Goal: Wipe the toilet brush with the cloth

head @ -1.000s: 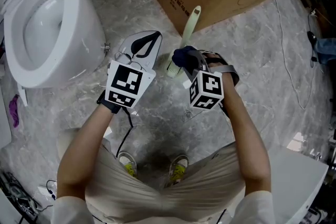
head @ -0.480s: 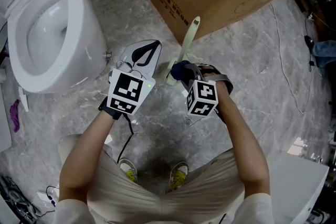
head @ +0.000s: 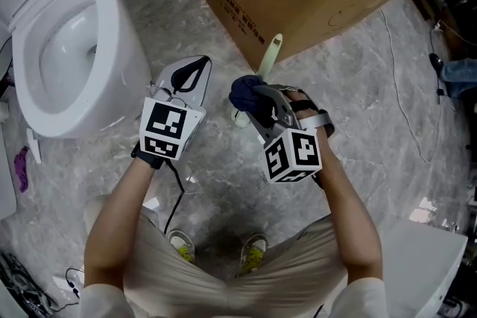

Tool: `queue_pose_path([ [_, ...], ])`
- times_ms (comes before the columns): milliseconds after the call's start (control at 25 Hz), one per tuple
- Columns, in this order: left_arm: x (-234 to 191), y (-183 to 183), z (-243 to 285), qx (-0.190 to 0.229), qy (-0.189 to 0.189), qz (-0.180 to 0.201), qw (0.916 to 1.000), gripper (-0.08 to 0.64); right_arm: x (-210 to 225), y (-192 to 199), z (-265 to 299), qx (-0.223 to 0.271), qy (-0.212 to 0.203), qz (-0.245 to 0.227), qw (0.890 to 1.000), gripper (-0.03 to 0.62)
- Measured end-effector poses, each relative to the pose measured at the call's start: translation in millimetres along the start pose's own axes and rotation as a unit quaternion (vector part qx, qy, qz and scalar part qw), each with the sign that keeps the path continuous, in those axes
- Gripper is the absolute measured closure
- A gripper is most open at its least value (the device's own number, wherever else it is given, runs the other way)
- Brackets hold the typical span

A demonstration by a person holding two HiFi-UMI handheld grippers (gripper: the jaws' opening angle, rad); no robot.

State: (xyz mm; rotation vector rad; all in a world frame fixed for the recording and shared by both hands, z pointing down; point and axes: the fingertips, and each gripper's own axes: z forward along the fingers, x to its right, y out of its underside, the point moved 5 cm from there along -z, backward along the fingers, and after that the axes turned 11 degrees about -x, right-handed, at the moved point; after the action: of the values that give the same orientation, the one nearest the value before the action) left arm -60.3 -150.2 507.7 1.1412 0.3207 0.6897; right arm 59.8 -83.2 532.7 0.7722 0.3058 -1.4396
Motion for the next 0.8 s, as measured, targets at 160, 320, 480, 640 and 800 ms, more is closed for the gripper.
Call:
queue_pose_path([
  [160,2,-1,0,0.0,0.005,0.003,1.0,0.56,17,-3,-11,0.02,0.035,0.026,0.999,0.449],
  [320,3,0,0,-0.003,0.006,0.002,1.0,0.56,22,0,-10,0.018,0.038,0.041,0.998,0.449],
  [480,7,0,2,-0.006,0.01,0.006,0.9999,0.56,20,5,-3,0.013,0.03,0.048,0.998,0.448],
  [640,9,0,2,-0.007,0.012,0.006,0.9999,0.56,11,10,6,0.005,0.014,0.048,0.999,0.448],
  [800,10,1,3,-0.007,0.014,0.007,0.9999,0.56,4,12,14,0.001,0.003,0.046,0.999,0.448],
])
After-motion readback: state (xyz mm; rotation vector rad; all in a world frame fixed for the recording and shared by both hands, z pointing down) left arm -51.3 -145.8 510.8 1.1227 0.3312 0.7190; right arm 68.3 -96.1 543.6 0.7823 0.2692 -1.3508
